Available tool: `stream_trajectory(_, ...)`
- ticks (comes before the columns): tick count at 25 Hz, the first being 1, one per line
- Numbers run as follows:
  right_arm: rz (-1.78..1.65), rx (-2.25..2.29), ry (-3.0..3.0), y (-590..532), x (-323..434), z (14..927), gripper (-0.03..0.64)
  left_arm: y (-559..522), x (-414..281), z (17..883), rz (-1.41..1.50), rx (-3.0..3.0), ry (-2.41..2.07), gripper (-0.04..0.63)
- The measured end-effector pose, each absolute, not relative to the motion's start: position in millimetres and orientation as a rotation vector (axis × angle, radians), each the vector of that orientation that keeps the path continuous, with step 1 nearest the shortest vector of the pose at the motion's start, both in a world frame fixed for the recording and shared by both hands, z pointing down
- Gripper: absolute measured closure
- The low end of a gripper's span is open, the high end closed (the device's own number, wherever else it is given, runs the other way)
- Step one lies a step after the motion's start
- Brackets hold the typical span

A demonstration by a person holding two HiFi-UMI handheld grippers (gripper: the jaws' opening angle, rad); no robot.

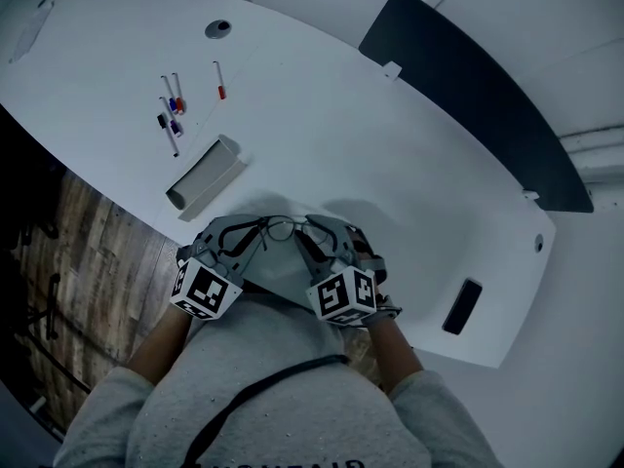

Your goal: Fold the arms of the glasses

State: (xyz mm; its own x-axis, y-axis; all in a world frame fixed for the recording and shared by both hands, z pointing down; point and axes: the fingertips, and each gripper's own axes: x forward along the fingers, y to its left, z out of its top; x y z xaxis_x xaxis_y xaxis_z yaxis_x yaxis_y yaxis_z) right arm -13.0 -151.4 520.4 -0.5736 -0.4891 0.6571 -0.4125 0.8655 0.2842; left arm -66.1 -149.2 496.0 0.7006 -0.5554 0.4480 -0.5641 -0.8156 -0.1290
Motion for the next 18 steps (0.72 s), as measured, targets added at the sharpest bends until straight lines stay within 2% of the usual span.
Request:
stream_trajectory(6,0.131,0.762,-2.227,-153.3,36.2,531.9,0.483,-150.2,-66.7,496.0,0.761,2.881,-0.939,0.565)
stream_trajectory(12,0.183,0.732,-2.199,-145.8,46.3,545.7,0.486,-150.3,-65.2,495.6,0.776,2.892,-0.922,0.566)
stream_trajectory(18,0.157,0.760,-2.182,-148.2,46.2,548.3,0.543,-152.9,-65.0,494.4,0.780,2.885,-0.921,0.566)
